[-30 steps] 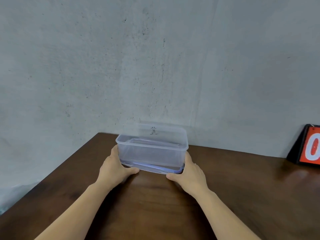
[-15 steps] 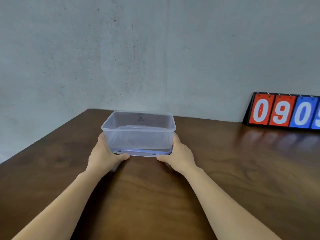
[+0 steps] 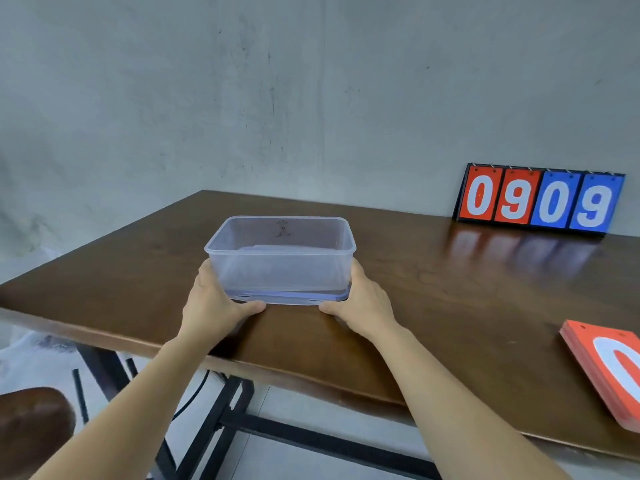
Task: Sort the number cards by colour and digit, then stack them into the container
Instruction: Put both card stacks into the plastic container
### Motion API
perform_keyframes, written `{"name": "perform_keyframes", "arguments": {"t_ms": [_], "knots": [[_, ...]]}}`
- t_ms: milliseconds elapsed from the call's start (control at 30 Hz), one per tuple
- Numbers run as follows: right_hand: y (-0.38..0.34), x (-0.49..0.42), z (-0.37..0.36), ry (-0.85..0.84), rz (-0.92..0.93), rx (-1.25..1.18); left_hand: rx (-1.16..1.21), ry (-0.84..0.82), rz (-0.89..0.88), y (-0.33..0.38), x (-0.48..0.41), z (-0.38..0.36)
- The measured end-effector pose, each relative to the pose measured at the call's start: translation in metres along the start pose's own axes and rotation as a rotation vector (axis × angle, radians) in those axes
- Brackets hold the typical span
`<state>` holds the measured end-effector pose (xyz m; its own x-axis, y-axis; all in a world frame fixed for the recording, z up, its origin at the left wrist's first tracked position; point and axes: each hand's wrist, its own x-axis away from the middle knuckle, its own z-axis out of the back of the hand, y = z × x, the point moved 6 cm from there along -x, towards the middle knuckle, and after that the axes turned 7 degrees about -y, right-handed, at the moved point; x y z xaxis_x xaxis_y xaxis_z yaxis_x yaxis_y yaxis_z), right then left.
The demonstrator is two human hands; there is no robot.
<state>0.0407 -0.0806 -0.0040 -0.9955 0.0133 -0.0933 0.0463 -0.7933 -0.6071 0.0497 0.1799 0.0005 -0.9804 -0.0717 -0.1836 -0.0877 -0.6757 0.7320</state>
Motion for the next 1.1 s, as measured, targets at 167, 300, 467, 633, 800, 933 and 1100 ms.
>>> {"name": "perform_keyframes", "arguments": {"t_ms": [167,300,467,633,800,933,1100], "knots": [[0.000,0.038,0.001,0.008,0.006,-0.058,0.012,-0.006,0.012,-0.007,0.039,0.006],[-0.002,0.058,0.000,-0.011,-0.014,-0.131,0.012,-0.002,-0.002,-0.010,0.051,0.020],[-0.014,0.070,0.001,0.028,-0.067,-0.322,0.112,-0.065,-0.037,0.000,0.048,0.028],[-0.020,0.082,0.002,0.087,-0.103,-0.337,0.185,-0.025,-0.069,0.013,0.052,0.028],[-0.005,0.113,0.042,0.268,-0.131,-0.418,0.234,-0.046,-0.174,0.056,0.063,0.010],[0.034,0.154,0.080,0.450,-0.222,-0.426,0.262,-0.132,-0.233,0.100,0.084,-0.034],[0.085,0.195,0.111,0.549,-0.325,-0.420,0.285,-0.230,-0.254,0.144,0.118,-0.088]]}}
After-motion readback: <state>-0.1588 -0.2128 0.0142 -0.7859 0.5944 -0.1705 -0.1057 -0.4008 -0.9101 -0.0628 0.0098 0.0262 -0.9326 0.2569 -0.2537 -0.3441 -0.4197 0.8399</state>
